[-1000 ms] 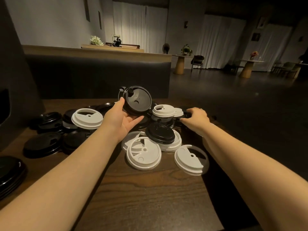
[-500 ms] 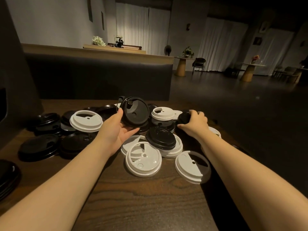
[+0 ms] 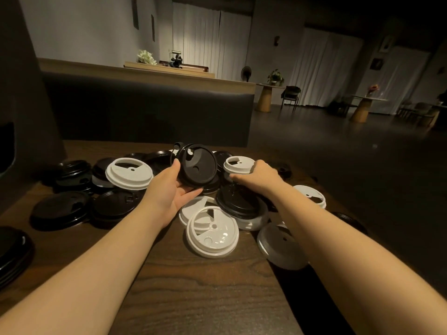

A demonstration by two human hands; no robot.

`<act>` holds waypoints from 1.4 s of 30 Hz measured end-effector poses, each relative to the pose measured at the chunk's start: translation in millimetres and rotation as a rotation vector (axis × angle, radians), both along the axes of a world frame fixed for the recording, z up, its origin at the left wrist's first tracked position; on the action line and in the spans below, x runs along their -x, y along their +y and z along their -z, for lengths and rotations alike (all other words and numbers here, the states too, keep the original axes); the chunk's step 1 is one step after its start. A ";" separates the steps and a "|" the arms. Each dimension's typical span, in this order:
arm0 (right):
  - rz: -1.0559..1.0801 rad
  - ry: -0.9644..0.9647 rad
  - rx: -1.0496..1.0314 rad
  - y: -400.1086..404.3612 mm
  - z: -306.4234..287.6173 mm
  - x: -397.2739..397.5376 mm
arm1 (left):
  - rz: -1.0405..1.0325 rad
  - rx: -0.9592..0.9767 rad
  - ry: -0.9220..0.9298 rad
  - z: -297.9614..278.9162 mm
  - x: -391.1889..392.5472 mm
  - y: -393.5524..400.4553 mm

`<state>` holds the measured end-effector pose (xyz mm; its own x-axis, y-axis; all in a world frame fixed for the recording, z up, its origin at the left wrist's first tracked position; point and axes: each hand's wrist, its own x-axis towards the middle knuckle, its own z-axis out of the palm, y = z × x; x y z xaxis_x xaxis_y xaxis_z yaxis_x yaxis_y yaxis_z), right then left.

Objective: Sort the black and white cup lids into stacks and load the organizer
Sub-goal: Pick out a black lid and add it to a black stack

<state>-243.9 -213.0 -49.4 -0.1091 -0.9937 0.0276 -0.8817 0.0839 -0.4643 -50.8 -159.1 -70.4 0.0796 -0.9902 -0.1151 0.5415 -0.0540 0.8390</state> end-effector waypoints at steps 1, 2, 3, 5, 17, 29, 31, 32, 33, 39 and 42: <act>0.029 -0.074 -0.004 -1.3 2.1 -6.7 | 0.002 0.005 -0.005 0.9 -0.8 -0.7; 0.067 -0.109 -0.016 -2.7 3.4 -12.7 | 0.003 0.009 -0.007 1.6 -1.8 -1.6; 0.103 -0.113 -0.039 -5.0 4.7 -17.7 | 0.004 0.010 -0.007 2.1 -2.8 -2.4; 0.144 -0.086 -0.086 -5.2 4.4 -24.5 | 0.003 0.006 0.000 2.6 -4.1 -3.0; 0.091 -0.332 0.074 16.7 -18.5 -40.7 | -0.080 0.012 -0.055 2.2 -10.4 -1.8; -0.016 -1.046 0.188 36.3 2.4 -85.5 | -0.042 0.168 -0.216 7.5 -10.5 7.3; -0.064 -1.145 0.091 41.0 3.6 -81.3 | -0.019 0.183 -0.222 9.4 -9.6 9.5; -0.102 -1.170 0.048 42.4 5.8 -78.4 | -0.004 0.190 -0.244 10.1 -8.7 10.9; -0.135 -1.180 0.023 44.2 7.8 -75.4 | 0.013 0.200 -0.274 10.8 -7.8 11.8; -0.119 -1.200 0.011 46.9 9.6 -69.1 | 0.096 0.269 -0.391 11.1 -8.3 15.3; -0.125 -1.187 -0.001 49.9 8.5 -67.3 | 0.128 0.288 -0.405 9.1 -10.9 15.5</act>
